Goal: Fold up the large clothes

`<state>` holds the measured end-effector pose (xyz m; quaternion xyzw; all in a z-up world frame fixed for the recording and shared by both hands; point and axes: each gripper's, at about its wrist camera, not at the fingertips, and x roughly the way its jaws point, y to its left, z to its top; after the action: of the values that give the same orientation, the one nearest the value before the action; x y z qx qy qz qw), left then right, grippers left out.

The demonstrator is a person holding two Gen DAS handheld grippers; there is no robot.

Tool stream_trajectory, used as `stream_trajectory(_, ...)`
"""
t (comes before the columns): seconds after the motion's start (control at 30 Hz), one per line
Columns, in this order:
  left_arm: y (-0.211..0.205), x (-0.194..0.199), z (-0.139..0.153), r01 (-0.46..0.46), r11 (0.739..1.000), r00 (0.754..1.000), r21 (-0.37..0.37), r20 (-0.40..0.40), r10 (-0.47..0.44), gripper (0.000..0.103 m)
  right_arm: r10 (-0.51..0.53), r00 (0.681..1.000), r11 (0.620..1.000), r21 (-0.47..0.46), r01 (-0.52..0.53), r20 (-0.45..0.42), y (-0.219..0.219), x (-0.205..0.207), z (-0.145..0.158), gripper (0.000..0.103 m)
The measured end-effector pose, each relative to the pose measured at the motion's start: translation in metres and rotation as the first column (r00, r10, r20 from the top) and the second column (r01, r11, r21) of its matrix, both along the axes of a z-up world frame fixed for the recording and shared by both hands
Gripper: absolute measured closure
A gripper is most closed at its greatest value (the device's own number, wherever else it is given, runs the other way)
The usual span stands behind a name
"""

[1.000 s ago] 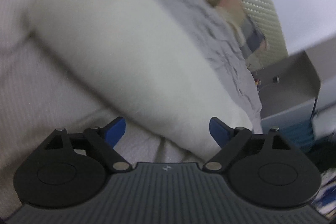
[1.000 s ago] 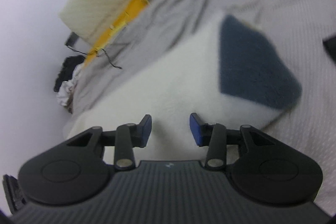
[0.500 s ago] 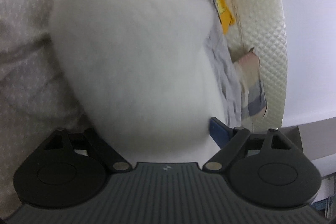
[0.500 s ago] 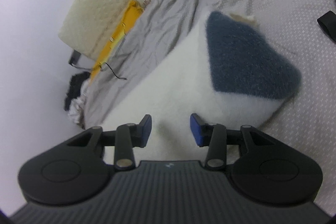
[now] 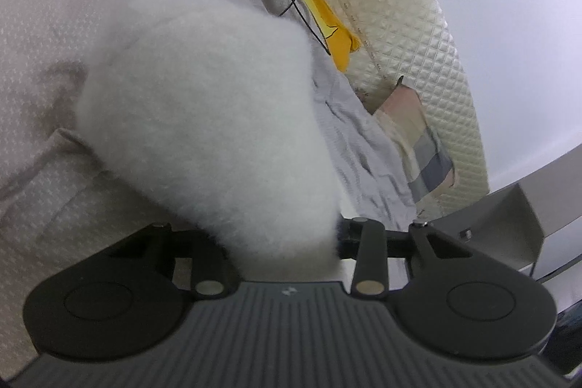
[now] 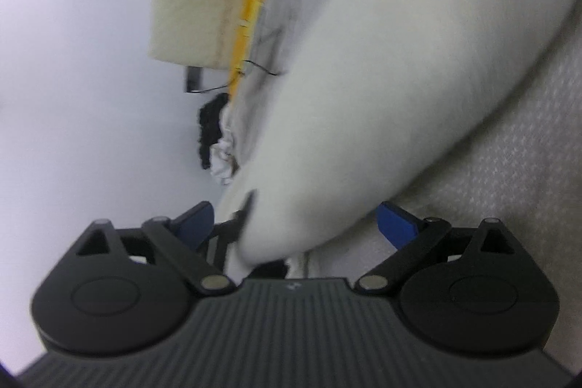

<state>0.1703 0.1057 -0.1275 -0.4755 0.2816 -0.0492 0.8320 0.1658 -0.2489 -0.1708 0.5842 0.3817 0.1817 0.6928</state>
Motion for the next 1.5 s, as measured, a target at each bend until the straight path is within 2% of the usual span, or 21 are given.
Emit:
stream_trajectory(0.1,0.002,-0.006,-0.007,-0.005,1.0,1.0,-0.03,-0.002,0.005,0.06,-0.09,0.995,0.996,0.024,0.091,-0.043,-0.011,0.014,-0.016,0.004)
stream_trajectory(0.2,0.004,-0.009,-0.009,-0.009,0.998,1.0,-0.055,0.003,0.01,0.06,-0.207,0.977,0.972,0.103,0.211,-0.052,-0.03,0.013,-0.02,0.004)
stream_trajectory(0.23,0.006,-0.009,-0.008,-0.009,0.998,1.0,-0.059,0.005,0.009,0.06,-0.236,0.971,0.965,0.104,0.24,-0.047,-0.036,0.011,-0.019,0.004)
stream_trajectory(0.37,0.01,-0.005,-0.01,-0.006,0.998,1.0,-0.07,0.02,0.008,0.06,-0.347,0.938,0.937,0.037,0.347,-0.004,-0.053,0.001,-0.007,0.004)
stream_trajectory(0.5,0.01,-0.005,-0.012,-0.006,0.997,1.0,-0.071,0.015,0.007,0.06,-0.404,0.915,0.915,-0.03,0.403,0.003,-0.057,-0.001,-0.007,0.006)
stream_trajectory(0.57,0.01,-0.004,-0.014,-0.011,0.997,1.0,-0.075,0.008,0.011,0.06,-0.417,0.909,0.907,-0.068,0.416,0.0,-0.059,-0.004,-0.009,0.02)
stream_trajectory(0.7,0.008,-0.006,-0.014,-0.01,0.998,1.0,-0.054,0.003,0.01,0.06,-0.433,0.901,0.897,-0.105,0.429,-0.02,-0.064,-0.005,-0.02,0.033)
stream_trajectory(0.87,0.007,-0.009,-0.012,-0.011,0.999,1.0,-0.045,0.002,0.011,0.06,-0.405,0.912,0.895,-0.181,0.409,0.059,-0.059,-0.017,-0.006,0.057)
stream_trajectory(0.97,0.008,-0.014,-0.008,-0.006,1.0,1.0,-0.026,0.009,0.006,0.06,-0.38,0.917,0.889,-0.226,0.398,0.12,-0.057,-0.024,0.006,0.061)
stream_trajectory(1.07,0.011,-0.025,-0.002,0.002,0.999,1.0,-0.037,0.03,-0.001,0.06,-0.359,0.915,0.883,-0.253,0.396,0.182,-0.053,-0.038,0.025,0.061)
stream_trajectory(1.27,0.013,-0.038,0.018,0.058,0.995,0.997,-0.083,0.049,-0.054,0.06,-0.349,0.901,0.883,-0.231,0.409,0.258,-0.062,-0.064,0.068,0.061)
stream_trajectory(1.4,-0.004,-0.028,0.045,0.126,0.992,0.989,0.001,0.077,-0.126,0.059,-0.353,0.887,0.873,-0.237,0.427,0.297,-0.074,-0.056,0.099,0.061)
stream_trajectory(1.5,-0.017,-0.008,0.061,0.156,0.988,0.985,-0.015,0.082,-0.155,0.059,-0.369,0.872,0.867,-0.217,0.447,0.322,-0.09,-0.041,0.117,0.061)
